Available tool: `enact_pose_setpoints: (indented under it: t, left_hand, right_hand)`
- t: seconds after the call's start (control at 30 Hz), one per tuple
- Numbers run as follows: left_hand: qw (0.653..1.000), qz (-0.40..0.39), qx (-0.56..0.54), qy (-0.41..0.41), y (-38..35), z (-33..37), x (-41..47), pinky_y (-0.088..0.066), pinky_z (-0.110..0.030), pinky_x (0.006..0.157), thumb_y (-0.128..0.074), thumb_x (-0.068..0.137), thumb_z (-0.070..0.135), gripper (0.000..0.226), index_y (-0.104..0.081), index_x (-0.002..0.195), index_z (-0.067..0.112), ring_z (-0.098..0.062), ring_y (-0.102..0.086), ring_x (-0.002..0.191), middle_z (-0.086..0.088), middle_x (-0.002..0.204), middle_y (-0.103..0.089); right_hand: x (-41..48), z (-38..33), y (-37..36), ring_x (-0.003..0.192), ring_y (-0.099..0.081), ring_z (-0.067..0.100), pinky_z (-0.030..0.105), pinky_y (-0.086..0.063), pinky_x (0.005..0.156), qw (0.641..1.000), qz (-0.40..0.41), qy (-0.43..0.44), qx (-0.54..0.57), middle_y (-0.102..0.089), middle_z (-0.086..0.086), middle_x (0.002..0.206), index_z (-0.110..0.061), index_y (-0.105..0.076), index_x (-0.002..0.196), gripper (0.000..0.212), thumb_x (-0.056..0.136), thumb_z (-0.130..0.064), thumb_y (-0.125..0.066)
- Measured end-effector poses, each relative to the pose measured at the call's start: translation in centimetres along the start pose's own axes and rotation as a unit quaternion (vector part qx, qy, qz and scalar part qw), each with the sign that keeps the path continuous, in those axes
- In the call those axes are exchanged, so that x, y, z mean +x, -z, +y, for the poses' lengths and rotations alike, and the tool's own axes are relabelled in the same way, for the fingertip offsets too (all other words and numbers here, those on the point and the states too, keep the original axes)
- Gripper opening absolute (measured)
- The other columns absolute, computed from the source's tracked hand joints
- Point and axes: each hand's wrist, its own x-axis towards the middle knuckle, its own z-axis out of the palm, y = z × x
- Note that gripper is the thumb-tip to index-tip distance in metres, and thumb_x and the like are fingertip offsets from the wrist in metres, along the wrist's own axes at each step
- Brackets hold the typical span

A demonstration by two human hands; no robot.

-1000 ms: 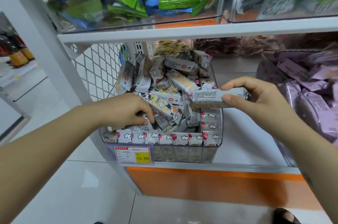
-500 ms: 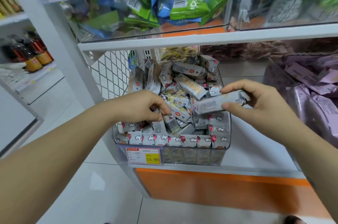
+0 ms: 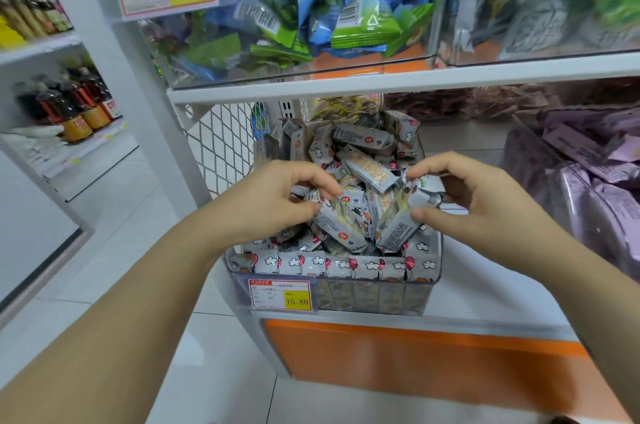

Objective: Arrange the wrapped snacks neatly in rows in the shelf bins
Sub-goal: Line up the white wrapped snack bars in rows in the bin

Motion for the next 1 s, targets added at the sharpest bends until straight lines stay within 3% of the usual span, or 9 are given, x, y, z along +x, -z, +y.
enact_pose_setpoints:
  t: [0.1,0.2,0.3,0.43,0.57,0.67,0.73,0.83,1.0]
  left_hand:
    - [1.000,0.017,-0.021,0.009,-0.7,-0.5,-0.5,-0.056,-0.037,0.068,-0.063,0.087,0.003,0.039,-0.066,0.088,0.042,-0.014,-0.065,0.072,0.021,0.101,-0.066]
    - [0.996,0.045,-0.074,0.010,-2.1,-0.8,-1.1,-0.050,-0.022,0.062,-0.068,0.084,0.008,0.025,-0.066,0.090,0.032,-0.007,-0.057,0.057,0.013,0.095,-0.068]
    - [0.994,0.083,-0.072,0.005,-3.3,-1.3,-1.6,-0.047,-0.020,0.063,-0.069,0.084,0.010,0.021,-0.066,0.086,0.030,-0.015,-0.063,0.074,0.010,0.095,-0.065]
    - [0.984,0.164,-0.071,-0.012,-2.9,-1.9,-2.6,-0.047,-0.022,0.083,-0.068,0.083,0.004,0.033,-0.064,0.088,0.037,0.000,-0.057,0.095,0.013,0.103,-0.058]
    - [0.948,0.264,-0.178,0.003,-2.5,-1.5,-3.9,-0.046,-0.013,0.068,-0.066,0.084,0.002,0.038,-0.064,0.093,0.039,-0.001,-0.060,0.090,0.011,0.102,-0.063]
    - [0.912,0.303,-0.273,0.039,-3.3,-1.2,-3.8,-0.050,-0.017,0.064,-0.064,0.083,-0.003,0.041,-0.065,0.095,0.035,-0.009,-0.060,0.089,0.010,0.100,-0.064]
    - [0.879,0.303,-0.363,0.060,-4.0,-0.8,-3.5,-0.052,-0.026,0.079,-0.061,0.082,-0.010,0.044,-0.065,0.098,0.031,-0.014,-0.058,0.095,0.007,0.101,-0.061]
    - [0.831,0.259,-0.487,0.068,-5.2,0.4,-3.3,-0.053,-0.022,0.071,-0.054,0.082,-0.017,0.046,-0.059,0.108,0.021,-0.014,-0.061,0.092,-0.002,0.105,-0.062]
    - [0.838,0.167,-0.514,0.071,-6.1,0.7,-3.5,-0.054,-0.028,0.078,-0.056,0.082,-0.015,0.075,-0.032,0.142,0.024,-0.019,-0.065,0.088,-0.013,0.105,-0.066]
  right_hand:
    - [-0.1,-0.3,-0.2,0.082,-0.056,0.003,0.014,-0.044,0.077,0.999,-0.034,0.014,-0.038,-0.063,-0.018,0.090,-0.040,-0.060,0.092,0.029,0.078,-0.019,-0.074]
    - [0.0,-0.8,-0.7,0.093,-0.053,-0.002,0.009,-0.039,0.081,0.992,-0.072,0.035,-0.099,-0.058,-0.027,0.100,-0.048,-0.053,0.088,0.034,0.080,-0.021,-0.072]
    - [-0.2,-1.0,-1.3,0.097,-0.051,-0.006,0.007,-0.037,0.083,0.987,-0.079,0.051,-0.129,-0.056,-0.027,0.102,-0.050,-0.050,0.088,0.038,0.082,-0.017,-0.070]
    - [-0.5,-1.4,-0.3,0.084,-0.050,-0.008,0.004,-0.036,0.072,0.992,0.005,0.074,-0.101,-0.056,-0.025,0.096,-0.038,-0.058,0.100,0.030,0.083,-0.016,-0.069]
    - [-1.0,-1.3,-0.4,0.056,-0.043,0.004,0.009,-0.035,0.056,0.993,0.114,0.038,0.012,-0.059,0.004,0.083,-0.035,-0.060,0.091,0.028,0.082,-0.010,-0.069]
    - [-1.5,-1.6,-2.1,0.043,-0.030,0.003,0.013,-0.027,0.045,0.983,0.142,-0.025,0.113,-0.037,-0.010,0.047,-0.026,-0.057,0.085,0.025,0.083,-0.003,-0.068]
    - [-1.8,-2.0,-3.3,0.039,-0.028,0.004,0.016,-0.027,0.043,0.973,0.139,-0.056,0.177,-0.039,-0.012,0.041,-0.018,-0.054,0.083,0.020,0.084,-0.002,-0.065]
    - [-2.3,-2.6,-4.9,0.050,-0.036,0.015,0.024,-0.032,0.053,0.959,0.149,-0.067,0.230,-0.046,-0.001,0.055,-0.016,-0.052,0.079,0.018,0.083,-0.009,-0.068]
    - [-2.8,-3.1,-6.3,0.033,-0.034,0.001,0.011,-0.028,0.037,0.946,0.151,-0.072,0.277,-0.042,-0.012,0.037,-0.010,-0.046,0.081,0.020,0.084,-0.005,-0.065]
